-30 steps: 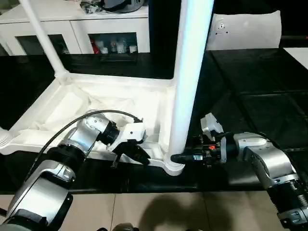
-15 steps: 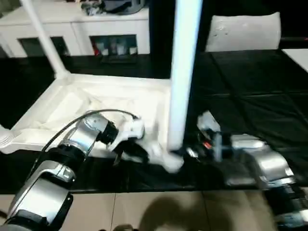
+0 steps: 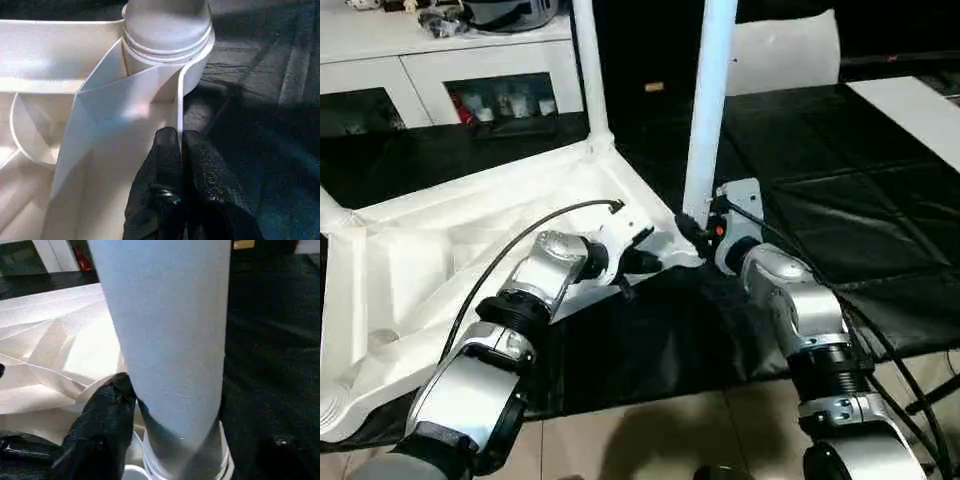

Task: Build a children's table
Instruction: Rotate leg to tighten

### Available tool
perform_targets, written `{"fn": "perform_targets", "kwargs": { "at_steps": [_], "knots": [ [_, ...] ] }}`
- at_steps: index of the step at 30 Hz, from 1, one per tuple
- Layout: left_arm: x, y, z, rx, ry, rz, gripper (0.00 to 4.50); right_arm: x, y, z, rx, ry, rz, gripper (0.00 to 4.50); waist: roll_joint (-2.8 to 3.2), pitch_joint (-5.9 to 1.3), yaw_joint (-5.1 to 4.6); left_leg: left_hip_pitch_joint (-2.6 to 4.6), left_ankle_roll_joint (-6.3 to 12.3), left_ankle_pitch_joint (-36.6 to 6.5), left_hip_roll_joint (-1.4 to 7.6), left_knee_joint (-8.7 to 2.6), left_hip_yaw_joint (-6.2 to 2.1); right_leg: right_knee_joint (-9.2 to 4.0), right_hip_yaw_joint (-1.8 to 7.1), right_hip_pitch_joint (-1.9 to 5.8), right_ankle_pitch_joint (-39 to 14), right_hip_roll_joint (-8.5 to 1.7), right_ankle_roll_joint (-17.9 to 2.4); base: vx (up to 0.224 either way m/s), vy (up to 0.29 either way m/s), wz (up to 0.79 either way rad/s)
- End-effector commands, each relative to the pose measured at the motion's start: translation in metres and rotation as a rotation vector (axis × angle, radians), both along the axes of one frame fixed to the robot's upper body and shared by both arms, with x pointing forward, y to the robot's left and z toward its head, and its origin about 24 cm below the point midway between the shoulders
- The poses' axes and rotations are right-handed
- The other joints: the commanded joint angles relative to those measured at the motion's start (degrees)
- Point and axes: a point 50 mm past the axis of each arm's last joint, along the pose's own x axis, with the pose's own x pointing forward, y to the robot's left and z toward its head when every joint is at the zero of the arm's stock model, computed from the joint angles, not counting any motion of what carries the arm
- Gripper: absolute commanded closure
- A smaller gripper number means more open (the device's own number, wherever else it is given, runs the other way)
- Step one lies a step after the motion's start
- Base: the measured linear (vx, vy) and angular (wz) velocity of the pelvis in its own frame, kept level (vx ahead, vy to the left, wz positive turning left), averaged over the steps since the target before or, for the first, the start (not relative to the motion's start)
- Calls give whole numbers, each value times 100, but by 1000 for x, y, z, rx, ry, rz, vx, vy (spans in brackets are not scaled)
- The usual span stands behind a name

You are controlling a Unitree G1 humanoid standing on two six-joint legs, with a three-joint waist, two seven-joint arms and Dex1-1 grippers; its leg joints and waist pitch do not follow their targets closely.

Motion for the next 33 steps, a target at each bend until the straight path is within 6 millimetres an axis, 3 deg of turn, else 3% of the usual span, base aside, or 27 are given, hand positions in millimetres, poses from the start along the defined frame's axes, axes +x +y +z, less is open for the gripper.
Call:
{"fn": "perform_targets", "kwargs": {
  "at_steps": [1, 7, 11, 14, 15, 19, 20, 22, 24, 25, 33],
  "knots": [
    [2, -17, 16, -32, -69, -77, 450, -10, 25, -8, 39, 28, 135, 150, -28, -438, 61, -38, 649, -319, 264, -328, -124, -291, 308, 407, -1079, -436, -1066, 0, 0, 0],
    [-5, -4, 9, 5, -53, -156, 450, -17, 2, -6, 52, -59, 178, 105, -2, -425, 121, 1, 697, -525, 316, -342, -119, -290, 319, 390, -999, -433, -1145, 0, 0, 0],
    [-15, 9, 6, 29, -59, -313, 450, -26, -17, -4, 0, -121, 307, 67, -9, -428, 173, -6, 706, -544, 314, -338, -116, -272, 320, 407, -922, -436, -1189, 0, 0, 0],
    [-21, 19, 3, 62, -36, -422, 450, -35, -30, -1, -32, -127, 456, 56, 6, -407, 245, 5, 663, -749, 341, -347, -102, -291, 323, 388, -1204, -434, -1123, 0, 0, 0],
    [-23, 21, 2, 73, -34, -445, 450, -37, -33, 0, -37, -125, 488, 31, -10, -408, 278, 14, 644, -787, 352, -350, -95, -298, 329, 379, -1288, -429, -1088, 0, 0, 0],
    [-28, 29, 2, 94, -22, -524, 450, -44, -43, 2, -36, -96, 601, 21, -10, -395, 391, 33, 535, -934, 372, -361, -101, -316, 334, 354, -1605, -449, -998, 0, 0, 0],
    [-29, 31, 2, 97, -16, -552, 450, -47, -45, 2, -30, -79, 653, 21, -42, -395, 404, 30, 528, -924, 367, -359, -96, -322, 332, 356, -1643, -448, -988, 0, 0, 0],
    [-32, 34, 1, 110, -7, -598, 450, -53, -48, 2, -23, -47, 740, 21, -45, -396, 456, 25, 557, -859, 374, -360, -98, -300, 341, 360, -1588, -451, -997, 0, 0, 0],
    [-35, 38, 0, 126, 3, -639, 450, -57, -51, 1, -34, -21, 810, 21, -48, -401, 468, 23, 559, -833, 370, -354, -96, -297, 340, 355, -1589, -456, -976, 0, 0, 0],
    [-37, 40, 0, 139, 6, -665, 450, -60, -52, 0, -47, -6, 857, 21, -84, -403, 478, 22, 561, -836, 360, -352, -90, -310, 336, 358, -1645, -455, -959, 0, 0, 0],
    [-46, 43, -2, 158, 43, -783, 450, -65, -57, -2, -54, 51, 978, 38, -70, -398, 540, 42, 486, -843, 380, -365, -98, -318, 341, 335, -1888, -459, -909, 0, 0, 0]
  ]
}}
